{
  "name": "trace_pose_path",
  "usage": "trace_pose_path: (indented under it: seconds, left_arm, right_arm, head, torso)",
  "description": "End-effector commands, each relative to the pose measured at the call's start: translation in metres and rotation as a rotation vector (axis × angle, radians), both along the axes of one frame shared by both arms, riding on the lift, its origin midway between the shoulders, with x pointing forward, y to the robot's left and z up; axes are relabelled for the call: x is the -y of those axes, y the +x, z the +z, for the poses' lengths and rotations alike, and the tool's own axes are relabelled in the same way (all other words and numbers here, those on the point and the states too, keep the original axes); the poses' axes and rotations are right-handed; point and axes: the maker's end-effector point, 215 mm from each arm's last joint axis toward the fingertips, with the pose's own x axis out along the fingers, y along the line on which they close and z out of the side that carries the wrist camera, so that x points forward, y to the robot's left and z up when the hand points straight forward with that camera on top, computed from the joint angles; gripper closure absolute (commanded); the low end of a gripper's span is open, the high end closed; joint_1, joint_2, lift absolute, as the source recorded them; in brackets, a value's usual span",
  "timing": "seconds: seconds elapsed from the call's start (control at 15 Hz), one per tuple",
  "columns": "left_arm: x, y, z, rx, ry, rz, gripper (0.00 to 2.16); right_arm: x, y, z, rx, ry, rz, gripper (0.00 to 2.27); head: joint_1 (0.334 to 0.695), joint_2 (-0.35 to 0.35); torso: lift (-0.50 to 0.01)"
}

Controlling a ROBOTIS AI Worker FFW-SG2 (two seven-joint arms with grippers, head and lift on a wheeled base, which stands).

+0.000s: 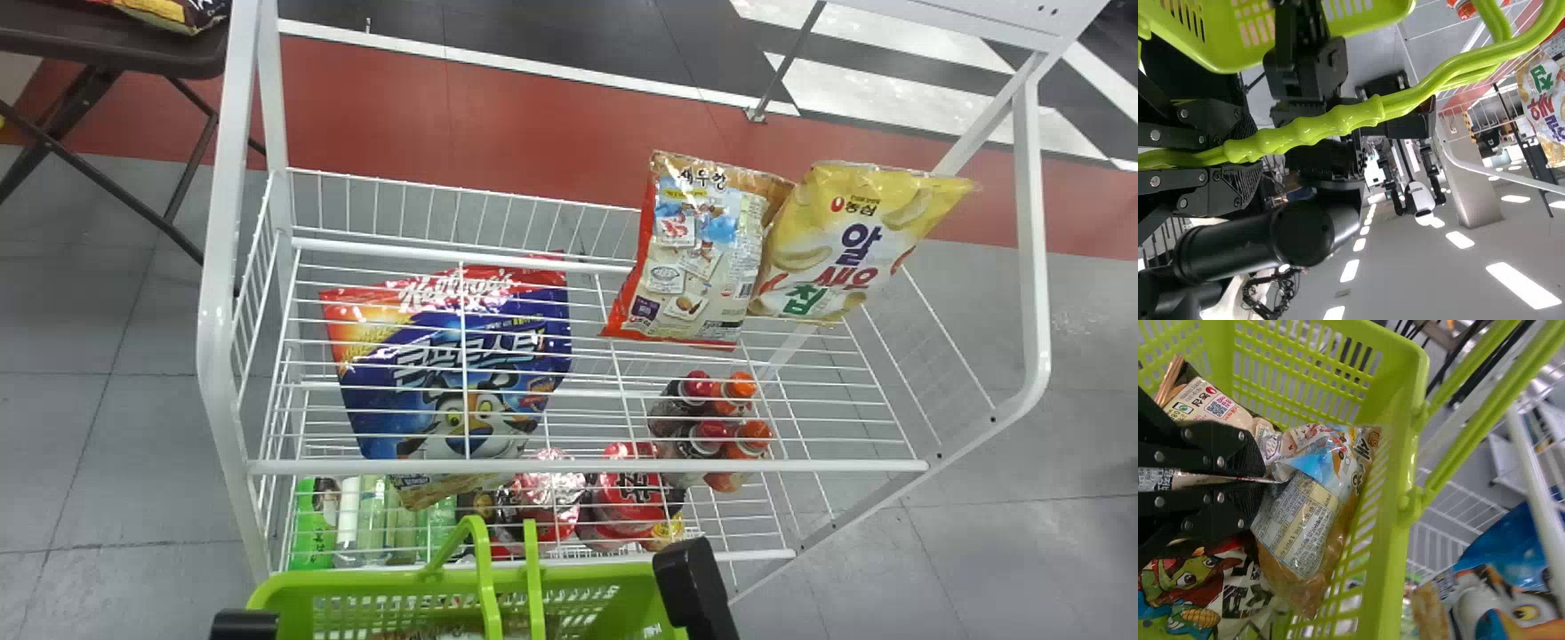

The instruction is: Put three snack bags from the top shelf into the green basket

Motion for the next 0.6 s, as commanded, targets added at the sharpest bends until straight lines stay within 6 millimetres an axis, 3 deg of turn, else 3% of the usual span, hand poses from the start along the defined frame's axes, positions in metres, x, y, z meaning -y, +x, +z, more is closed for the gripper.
trace_pose_path:
  seconds: [0.0, 0.2, 0.33, 0.53]
  left_arm:
    - [0.001, 0.001, 0.0, -0.002, -0.002, 0.0, 2.14]
    - [0.001, 0.002, 0.0, -0.003, -0.007, -0.002, 2.14]
    - [0.001, 0.003, 0.0, -0.001, -0.006, -0.001, 2.14]
    - [0.001, 0.002, 0.0, -0.002, -0.008, -0.001, 2.14]
  right_arm:
    - [0.018, -0.012, 0.018, -0.028, -0.053, -0.01, 0.02]
    - [0.04, -0.002, 0.051, 0.009, -0.063, -0.066, 0.06]
    - [0.051, 0.019, 0.083, 0.082, -0.013, -0.124, 0.07]
    - [0.08, 0.092, 0.155, 0.433, 0.045, -0.216, 0.12]
  head:
    - [0.695, -0.35]
    - [0.695, -0.35]
    - [0.695, -0.35]
    - [0.695, -0.35]
  torso:
    - [-0.05]
    - [-0.05]
    - [-0.05]
    - [-0.05]
